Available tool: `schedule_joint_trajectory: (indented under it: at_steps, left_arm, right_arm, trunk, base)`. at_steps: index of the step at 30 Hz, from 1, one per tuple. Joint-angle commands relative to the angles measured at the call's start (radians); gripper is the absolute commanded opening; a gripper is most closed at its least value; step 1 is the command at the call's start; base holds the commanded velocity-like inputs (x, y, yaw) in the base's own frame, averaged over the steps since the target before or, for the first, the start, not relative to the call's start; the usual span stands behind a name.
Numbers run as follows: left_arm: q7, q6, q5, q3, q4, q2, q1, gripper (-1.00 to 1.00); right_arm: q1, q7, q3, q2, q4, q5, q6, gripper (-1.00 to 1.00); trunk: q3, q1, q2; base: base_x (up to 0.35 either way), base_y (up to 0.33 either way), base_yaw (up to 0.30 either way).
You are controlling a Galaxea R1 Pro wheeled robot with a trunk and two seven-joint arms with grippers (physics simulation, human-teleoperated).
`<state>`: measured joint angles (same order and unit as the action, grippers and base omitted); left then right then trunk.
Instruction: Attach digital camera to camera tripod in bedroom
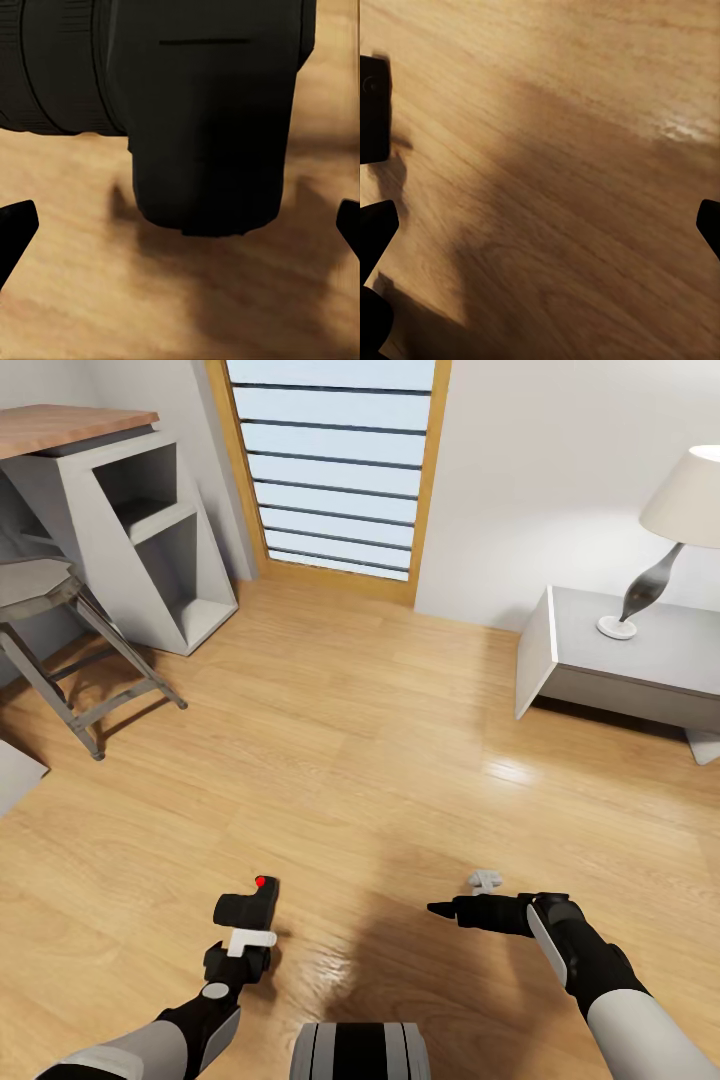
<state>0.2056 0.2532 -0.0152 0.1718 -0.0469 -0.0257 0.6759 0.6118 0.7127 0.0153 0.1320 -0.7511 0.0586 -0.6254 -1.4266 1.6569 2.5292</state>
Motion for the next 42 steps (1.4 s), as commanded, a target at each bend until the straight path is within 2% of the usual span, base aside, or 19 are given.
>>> schedule_joint_trajectory:
  at_steps: [1,17,42]
  left_arm:
    - [0.006,0.003,0.002,0.008,0.002,0.000,0.001,1.00]
    - [0.007,0.004,0.013,0.008,0.004,0.001,0.001,1.00]
    - [0.008,-0.005,0.000,0.005,0.004,0.000,0.001,1.00]
  right_arm:
    - [0.000,0.001,0.002,0.000,-0.001,0.006,-0.008,1.00]
    - [0.000,0.001,0.002,0.000,-0.001,0.006,-0.008,1.00]
    - [0.000,0.001,0.002,0.000,-0.001,0.006,-0.008,1.00]
  trunk:
    - [-0.001,0.000,0.000]
    - [-0.001,0.000,0.000]
    - [-0.001,0.000,0.000]
  base:
    - [0.000,0.000,0.000]
    - [0.000,0.000,0.000]
    - [0.039,0.000,0.000]
